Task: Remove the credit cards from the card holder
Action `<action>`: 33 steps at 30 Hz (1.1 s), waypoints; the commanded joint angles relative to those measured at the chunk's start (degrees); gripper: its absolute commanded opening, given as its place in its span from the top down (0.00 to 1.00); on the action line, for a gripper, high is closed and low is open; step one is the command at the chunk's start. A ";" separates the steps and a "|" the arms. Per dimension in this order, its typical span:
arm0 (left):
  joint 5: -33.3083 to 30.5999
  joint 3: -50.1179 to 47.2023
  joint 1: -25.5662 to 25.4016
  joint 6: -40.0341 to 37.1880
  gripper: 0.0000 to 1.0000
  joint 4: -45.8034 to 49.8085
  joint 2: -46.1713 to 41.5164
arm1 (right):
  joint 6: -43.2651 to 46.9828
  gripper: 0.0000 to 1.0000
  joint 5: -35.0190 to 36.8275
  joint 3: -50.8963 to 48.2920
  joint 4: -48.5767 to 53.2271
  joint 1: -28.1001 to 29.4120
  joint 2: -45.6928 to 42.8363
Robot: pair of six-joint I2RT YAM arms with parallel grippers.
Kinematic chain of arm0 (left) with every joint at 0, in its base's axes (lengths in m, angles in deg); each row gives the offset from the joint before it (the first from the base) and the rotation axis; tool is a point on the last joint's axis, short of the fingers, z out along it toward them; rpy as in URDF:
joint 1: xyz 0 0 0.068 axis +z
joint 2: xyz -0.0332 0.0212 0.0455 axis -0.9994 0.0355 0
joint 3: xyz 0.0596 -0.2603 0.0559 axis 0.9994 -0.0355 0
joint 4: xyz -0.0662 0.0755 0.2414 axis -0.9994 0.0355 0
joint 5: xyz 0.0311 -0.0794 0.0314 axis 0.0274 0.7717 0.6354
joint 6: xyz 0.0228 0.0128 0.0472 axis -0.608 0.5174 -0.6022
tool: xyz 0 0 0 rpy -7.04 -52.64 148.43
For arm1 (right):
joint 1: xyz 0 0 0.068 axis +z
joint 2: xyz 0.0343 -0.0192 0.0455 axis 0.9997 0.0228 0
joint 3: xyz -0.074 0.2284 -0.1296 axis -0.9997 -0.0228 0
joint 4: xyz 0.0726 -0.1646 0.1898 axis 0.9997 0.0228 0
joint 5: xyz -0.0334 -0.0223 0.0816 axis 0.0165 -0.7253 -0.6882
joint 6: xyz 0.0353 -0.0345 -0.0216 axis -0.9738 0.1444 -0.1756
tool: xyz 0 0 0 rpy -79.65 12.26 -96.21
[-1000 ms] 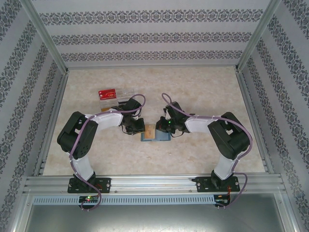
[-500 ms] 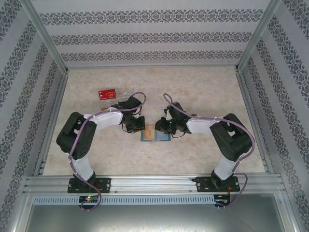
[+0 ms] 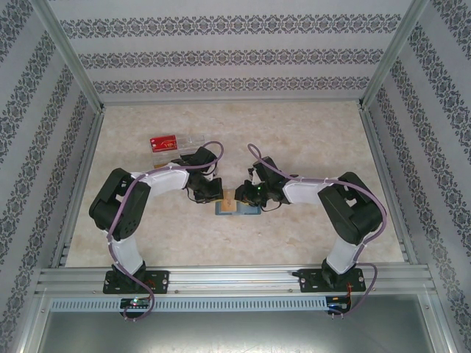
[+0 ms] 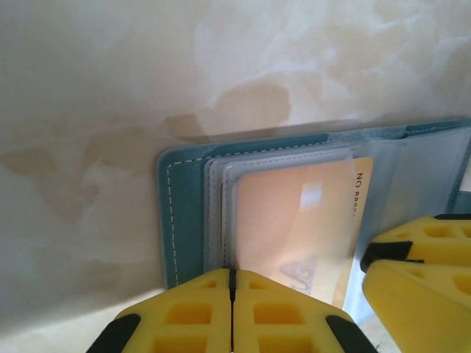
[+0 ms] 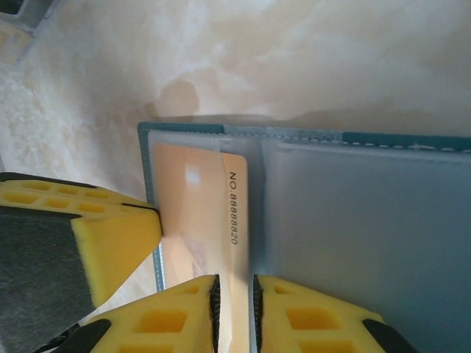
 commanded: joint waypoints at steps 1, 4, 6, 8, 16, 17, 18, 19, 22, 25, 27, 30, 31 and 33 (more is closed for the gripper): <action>-0.92 -0.10 -0.59 0.01 0.93 0.82 2.43 | -0.48 0.78 -0.61 1.03 1.12 0.78 1.18; -1.02 -0.59 -0.58 0.11 0.93 0.64 2.70 | -0.12 0.79 -0.31 1.17 1.51 0.77 1.35; -1.06 -0.84 -0.58 0.19 0.93 0.64 2.92 | -0.06 0.80 -0.54 1.29 1.34 0.83 1.81; -0.92 -1.12 -0.65 0.11 0.93 0.40 3.06 | -0.05 0.81 -0.95 1.47 1.07 0.88 2.25; -0.80 -1.70 -0.65 0.35 0.93 0.04 3.29 | 0.10 0.82 -1.74 2.26 0.50 1.11 3.86; -0.69 -1.75 -0.61 0.37 0.93 -0.02 3.38 | -0.01 0.82 -2.13 2.26 0.17 1.10 4.03; -0.57 -1.76 -0.62 0.33 0.93 -0.06 3.44 | -0.03 0.82 -2.56 2.26 -0.38 1.15 4.14; -0.53 -1.84 -0.63 0.37 0.93 -0.14 3.47 | -0.10 0.83 -2.94 2.18 -1.06 1.15 4.15; -0.22 -2.10 -0.66 0.37 0.93 -0.60 3.46 | 0.16 0.87 -4.24 1.99 -2.80 1.15 3.76; 0.50 -2.34 -1.34 0.47 0.91 -1.38 3.47 | 1.03 0.91 -5.07 2.24 -3.38 1.17 3.11; 0.15 -2.44 -1.68 0.47 0.91 -1.29 3.55 | 1.37 0.93 -5.45 2.26 -3.71 1.07 2.47; -0.93 -2.63 -1.74 0.48 0.91 -0.87 3.24 | 1.59 0.97 -5.04 1.78 -3.85 0.99 1.22; -1.50 -2.57 -1.79 0.38 0.91 -0.58 2.97 | 1.63 0.98 -4.89 1.53 -3.76 0.81 0.79; -2.62 -2.26 -1.75 -0.23 0.89 0.27 2.24 | 1.69 1.00 -4.43 0.66 -3.68 0.36 -0.14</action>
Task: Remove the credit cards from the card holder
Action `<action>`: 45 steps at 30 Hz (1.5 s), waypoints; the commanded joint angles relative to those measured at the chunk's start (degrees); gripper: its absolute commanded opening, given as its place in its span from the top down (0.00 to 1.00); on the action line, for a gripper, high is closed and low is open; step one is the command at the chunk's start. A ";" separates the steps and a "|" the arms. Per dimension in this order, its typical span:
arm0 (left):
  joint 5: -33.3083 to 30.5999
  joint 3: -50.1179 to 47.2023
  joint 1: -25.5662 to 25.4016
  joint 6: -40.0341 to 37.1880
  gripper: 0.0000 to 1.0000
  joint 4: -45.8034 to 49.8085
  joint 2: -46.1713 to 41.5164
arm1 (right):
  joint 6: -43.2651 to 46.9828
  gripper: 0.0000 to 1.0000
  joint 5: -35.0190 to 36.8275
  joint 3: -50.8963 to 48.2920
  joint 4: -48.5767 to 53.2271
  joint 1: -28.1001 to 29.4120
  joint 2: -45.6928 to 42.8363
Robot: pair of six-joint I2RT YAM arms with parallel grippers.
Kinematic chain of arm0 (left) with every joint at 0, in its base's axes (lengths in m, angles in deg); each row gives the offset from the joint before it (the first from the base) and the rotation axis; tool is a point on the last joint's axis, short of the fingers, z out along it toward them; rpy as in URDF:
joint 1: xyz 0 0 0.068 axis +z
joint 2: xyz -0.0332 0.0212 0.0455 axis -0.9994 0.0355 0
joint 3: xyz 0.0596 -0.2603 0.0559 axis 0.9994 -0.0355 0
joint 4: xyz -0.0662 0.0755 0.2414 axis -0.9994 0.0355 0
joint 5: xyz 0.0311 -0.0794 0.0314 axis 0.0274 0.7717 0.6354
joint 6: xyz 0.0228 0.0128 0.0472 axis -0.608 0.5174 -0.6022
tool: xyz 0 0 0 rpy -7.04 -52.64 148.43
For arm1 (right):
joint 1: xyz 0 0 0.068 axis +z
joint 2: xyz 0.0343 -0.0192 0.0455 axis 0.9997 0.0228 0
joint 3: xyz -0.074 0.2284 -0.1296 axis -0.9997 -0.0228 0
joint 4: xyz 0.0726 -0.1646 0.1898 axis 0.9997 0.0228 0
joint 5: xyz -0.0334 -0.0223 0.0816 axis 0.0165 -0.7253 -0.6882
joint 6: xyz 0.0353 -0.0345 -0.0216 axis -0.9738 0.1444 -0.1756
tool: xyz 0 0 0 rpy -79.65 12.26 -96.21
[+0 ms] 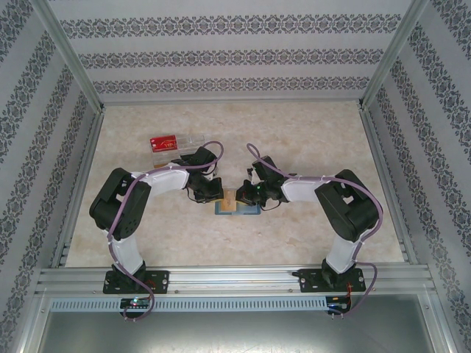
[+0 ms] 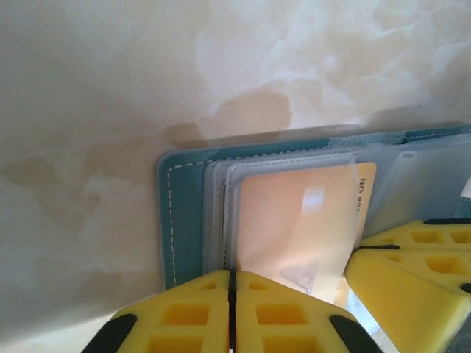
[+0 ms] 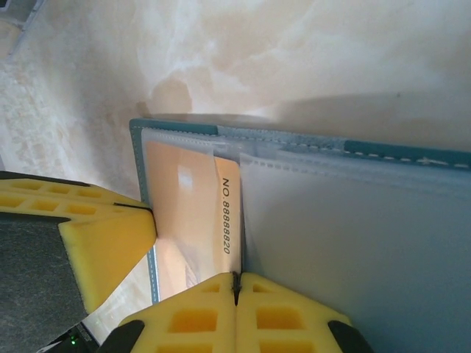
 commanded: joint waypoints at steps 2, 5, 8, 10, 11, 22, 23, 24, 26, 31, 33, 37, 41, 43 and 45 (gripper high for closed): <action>-3.34 -1.47 -1.68 -0.76 0.83 1.79 1.15 | 2.11 1.00 -2.20 -1.37 -3.14 -0.01 -2.75; -4.17 0.18 -1.69 -1.94 0.78 3.74 0.71 | 3.16 1.00 -0.70 -2.44 -1.14 -0.97 -3.90; -5.24 1.00 -1.59 -2.41 0.77 4.71 0.04 | 3.56 1.00 -0.06 -3.98 -0.72 -2.23 -4.48; -5.21 1.38 -1.51 -2.58 0.77 4.98 -0.26 | 3.64 1.00 0.24 -4.82 -0.67 -2.97 -4.59; -5.16 1.59 -1.51 -2.70 0.78 5.00 -0.44 | 3.64 1.00 0.32 -5.09 -0.70 -3.24 -4.67; -1.34 3.24 -1.66 -3.21 0.87 2.86 -3.90 | 3.54 1.00 -1.39 -4.08 -1.87 -3.34 -3.10; -1.04 3.38 -1.68 -2.97 0.89 2.71 -4.14 | 3.50 1.00 -1.40 -4.08 -2.06 -3.34 -3.01; -0.59 3.54 -1.68 -2.90 0.91 2.70 -4.09 | 3.41 1.00 -1.35 -4.16 -2.10 -3.37 -2.99; -0.05 3.75 -1.94 -2.71 0.93 2.44 -3.46 | 3.31 1.00 -1.40 -4.26 -2.50 -3.33 -2.89; -1.35 4.38 -2.47 -1.76 0.95 2.97 -0.98 | 3.28 1.00 -1.41 -4.26 -2.62 -3.41 -2.83; -5.35 4.66 -2.47 -1.51 0.94 4.79 -1.27 | 3.22 1.00 -1.24 -4.39 -2.55 -3.41 -2.90; -13.27 5.27 -2.47 -1.30 0.89 9.12 -2.84 | 3.37 1.00 -0.36 -4.43 -1.77 -3.50 -2.94; -10.12 3.62 -2.54 -1.33 0.85 6.04 -4.63 | 3.37 1.00 0.27 -4.52 -1.47 -3.59 -2.92; -4.79 2.43 -2.47 -0.74 0.85 1.66 -4.85 | 3.32 1.00 0.53 -4.70 -1.50 -3.59 -2.96; -0.74 2.11 -2.56 0.04 0.87 -1.84 -4.05 | 3.25 1.00 0.79 -4.86 -1.48 -3.62 -3.07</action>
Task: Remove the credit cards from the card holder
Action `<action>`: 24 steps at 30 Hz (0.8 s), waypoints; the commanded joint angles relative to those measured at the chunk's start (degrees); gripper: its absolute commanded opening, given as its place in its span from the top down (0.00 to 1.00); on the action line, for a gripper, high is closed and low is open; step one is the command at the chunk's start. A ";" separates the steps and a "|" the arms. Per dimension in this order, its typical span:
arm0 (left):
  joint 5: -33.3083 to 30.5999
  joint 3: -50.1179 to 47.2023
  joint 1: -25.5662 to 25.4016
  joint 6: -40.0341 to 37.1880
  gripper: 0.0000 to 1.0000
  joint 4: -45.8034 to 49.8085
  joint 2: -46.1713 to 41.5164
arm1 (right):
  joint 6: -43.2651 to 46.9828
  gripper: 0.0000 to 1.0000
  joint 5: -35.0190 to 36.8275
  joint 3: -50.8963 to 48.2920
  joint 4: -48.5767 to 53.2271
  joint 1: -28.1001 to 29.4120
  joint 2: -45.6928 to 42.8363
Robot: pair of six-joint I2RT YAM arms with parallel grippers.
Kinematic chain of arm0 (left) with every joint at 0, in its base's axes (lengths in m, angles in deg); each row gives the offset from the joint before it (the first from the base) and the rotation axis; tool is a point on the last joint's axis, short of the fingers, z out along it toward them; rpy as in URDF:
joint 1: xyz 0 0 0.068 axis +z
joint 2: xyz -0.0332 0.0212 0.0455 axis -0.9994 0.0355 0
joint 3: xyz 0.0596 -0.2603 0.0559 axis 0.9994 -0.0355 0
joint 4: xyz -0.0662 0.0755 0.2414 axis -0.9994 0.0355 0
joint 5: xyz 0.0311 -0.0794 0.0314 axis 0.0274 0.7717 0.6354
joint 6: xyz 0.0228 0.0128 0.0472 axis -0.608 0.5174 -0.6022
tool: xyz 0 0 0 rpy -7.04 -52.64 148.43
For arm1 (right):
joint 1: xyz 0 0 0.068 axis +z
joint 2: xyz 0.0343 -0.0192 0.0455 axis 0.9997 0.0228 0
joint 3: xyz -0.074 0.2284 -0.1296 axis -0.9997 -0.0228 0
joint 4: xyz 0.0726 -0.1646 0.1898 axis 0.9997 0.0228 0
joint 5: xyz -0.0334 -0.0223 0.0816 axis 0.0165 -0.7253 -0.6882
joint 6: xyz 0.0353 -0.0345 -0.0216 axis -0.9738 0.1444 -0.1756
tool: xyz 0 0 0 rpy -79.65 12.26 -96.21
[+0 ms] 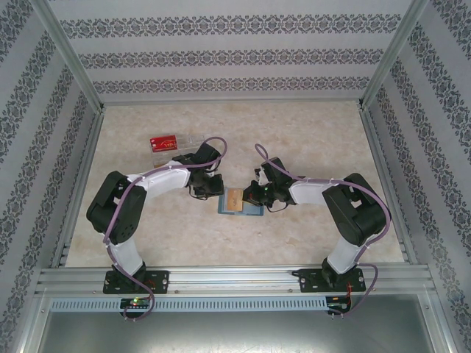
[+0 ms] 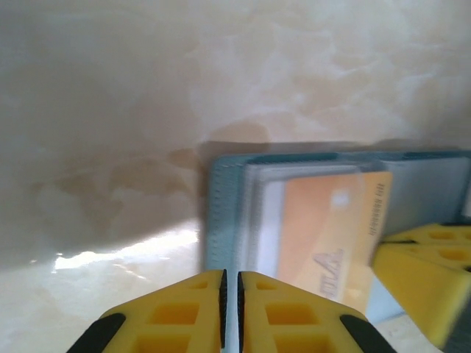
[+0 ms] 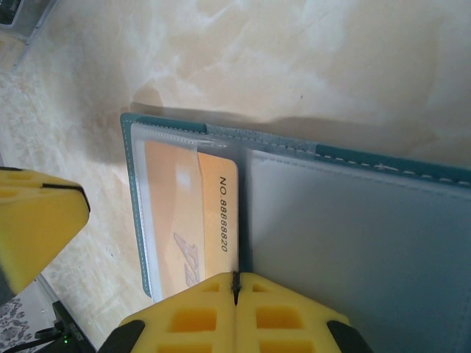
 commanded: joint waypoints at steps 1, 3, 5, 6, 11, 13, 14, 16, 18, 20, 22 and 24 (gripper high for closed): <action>7.25 -0.72 -0.75 1.68 0.88 -6.16 -0.54 | 0.58 1.00 1.03 -0.37 -0.27 -0.30 0.38; 7.69 0.29 -1.02 1.51 0.90 -6.06 0.91 | 0.45 1.00 1.13 -0.48 -0.36 -0.39 0.39; 7.37 1.23 -1.37 1.34 0.92 -5.21 2.48 | 0.23 1.00 1.12 -0.67 -0.49 -0.51 0.36; 7.37 1.57 -1.46 1.33 0.92 -4.79 3.14 | 0.26 1.00 1.13 -0.76 -0.62 -0.51 0.36; 7.28 2.31 -1.65 1.31 0.95 -3.76 6.30 | -0.17 1.00 1.00 -1.03 -1.31 -0.69 0.44; 6.84 2.34 -1.65 1.07 0.96 -3.22 7.07 | -0.30 1.00 0.82 -1.20 -1.62 -0.81 0.44; 6.37 2.45 -1.69 0.83 0.96 -2.79 7.48 | -0.32 1.00 0.64 -1.20 -1.81 -0.69 0.53; 5.44 2.44 -1.74 0.20 0.97 -1.65 8.10 | -0.39 0.95 0.27 -1.29 -2.08 -0.89 0.62; 4.62 2.14 -1.74 -0.07 0.97 -0.96 8.55 | -0.32 0.87 -0.08 -1.12 -2.04 -0.91 1.03; 4.30 1.40 -1.74 -0.07 0.97 -0.94 8.80 | -0.42 0.83 -0.36 -0.99 -2.12 -0.88 1.48; 4.07 0.51 -1.74 -0.06 0.97 -1.04 8.96 | -0.47 0.81 -0.54 -1.03 -2.19 -0.91 1.89; 3.70 0.08 -1.79 -0.18 0.98 -0.91 9.03 | -0.51 0.79 -1.02 -0.87 -2.45 -0.88 2.35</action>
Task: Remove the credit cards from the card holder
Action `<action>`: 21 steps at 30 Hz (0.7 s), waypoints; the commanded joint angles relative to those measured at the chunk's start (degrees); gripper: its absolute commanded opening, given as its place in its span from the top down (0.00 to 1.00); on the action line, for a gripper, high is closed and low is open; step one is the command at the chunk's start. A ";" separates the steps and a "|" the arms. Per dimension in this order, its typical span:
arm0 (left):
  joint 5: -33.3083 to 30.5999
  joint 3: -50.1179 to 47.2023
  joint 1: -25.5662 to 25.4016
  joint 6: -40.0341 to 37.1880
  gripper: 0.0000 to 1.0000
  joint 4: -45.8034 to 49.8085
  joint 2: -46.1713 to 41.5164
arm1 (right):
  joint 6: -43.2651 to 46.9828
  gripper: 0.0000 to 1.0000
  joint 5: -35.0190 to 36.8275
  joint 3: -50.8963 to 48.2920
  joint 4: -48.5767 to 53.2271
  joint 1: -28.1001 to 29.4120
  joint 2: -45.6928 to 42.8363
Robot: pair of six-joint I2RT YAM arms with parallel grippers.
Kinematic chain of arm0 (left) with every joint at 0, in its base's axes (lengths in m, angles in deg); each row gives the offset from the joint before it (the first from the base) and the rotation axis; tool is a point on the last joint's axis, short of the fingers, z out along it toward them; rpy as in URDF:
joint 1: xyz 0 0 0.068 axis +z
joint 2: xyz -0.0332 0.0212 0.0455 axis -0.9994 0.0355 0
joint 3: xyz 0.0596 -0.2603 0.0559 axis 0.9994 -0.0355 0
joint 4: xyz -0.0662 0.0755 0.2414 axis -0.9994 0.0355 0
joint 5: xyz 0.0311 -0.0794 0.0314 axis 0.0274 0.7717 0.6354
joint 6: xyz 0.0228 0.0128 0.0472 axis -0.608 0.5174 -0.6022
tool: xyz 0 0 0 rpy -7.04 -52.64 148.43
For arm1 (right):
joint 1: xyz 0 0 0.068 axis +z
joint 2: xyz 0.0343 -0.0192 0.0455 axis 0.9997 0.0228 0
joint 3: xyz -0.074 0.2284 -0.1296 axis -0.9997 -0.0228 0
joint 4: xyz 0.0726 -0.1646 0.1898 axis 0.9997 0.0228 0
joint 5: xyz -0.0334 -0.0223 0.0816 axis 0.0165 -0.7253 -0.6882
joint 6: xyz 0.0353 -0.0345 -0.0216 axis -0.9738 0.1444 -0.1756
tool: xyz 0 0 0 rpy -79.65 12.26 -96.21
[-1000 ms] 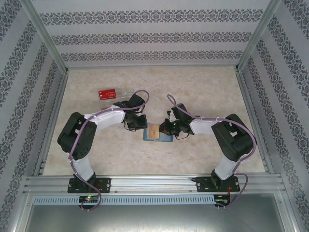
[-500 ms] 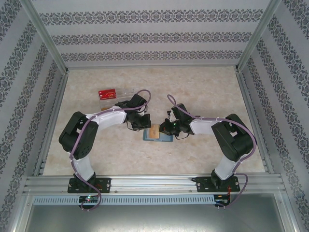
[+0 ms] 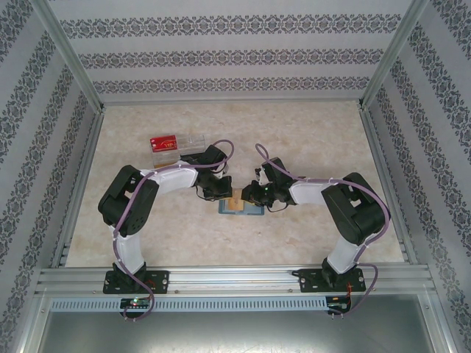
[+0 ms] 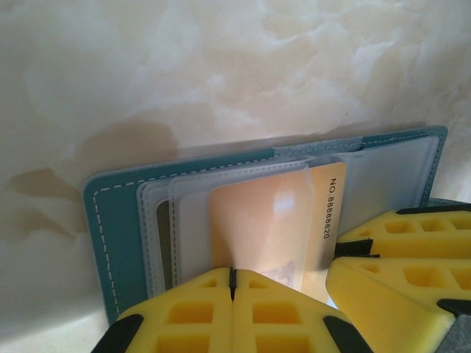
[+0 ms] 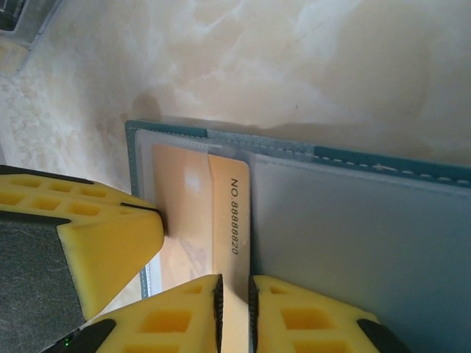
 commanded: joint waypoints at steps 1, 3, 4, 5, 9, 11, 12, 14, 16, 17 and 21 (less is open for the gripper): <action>-3.29 -2.09 -0.63 -1.11 0.98 3.05 2.60 | -0.35 0.79 -0.93 -0.36 -0.89 -0.50 1.98; -3.40 -2.32 -0.62 -1.17 0.98 3.13 2.73 | -0.76 0.79 -1.85 -0.11 -1.64 -0.45 2.59; -3.40 -2.30 -0.62 -1.18 0.97 3.05 2.70 | -1.06 0.79 -2.31 -0.04 -2.06 -0.58 2.83; -3.38 -2.29 -0.62 -1.15 0.97 3.05 2.76 | -1.28 0.79 -2.63 0.00 -2.51 -0.58 3.01; -3.42 -2.21 -0.62 -1.10 0.97 2.96 2.79 | -1.63 0.82 -3.25 0.18 -3.39 -0.58 3.24; -3.47 -2.14 -0.62 -1.06 0.97 2.96 2.78 | -1.64 0.83 -3.36 0.18 -3.62 -0.63 3.07; -3.48 -2.21 -0.62 -1.07 0.97 2.92 2.83 | -1.63 0.84 -3.45 0.18 -3.83 -0.67 3.06; -3.45 -2.20 -0.62 -1.07 0.97 2.96 2.79 | -1.68 0.86 -3.62 0.09 -3.89 -0.71 2.97; -3.55 -2.16 -0.62 -1.14 0.96 3.08 2.75 | -1.74 0.91 -3.63 -0.15 -4.01 -0.88 2.82; -3.60 -2.11 -0.62 -1.15 0.96 3.14 2.62 | -1.75 0.94 -3.53 -0.33 -4.02 -1.05 2.57; -3.85 -1.52 -0.53 -1.34 0.88 3.90 1.49 | -1.55 1.00 -2.45 -1.76 -3.59 -2.01 0.53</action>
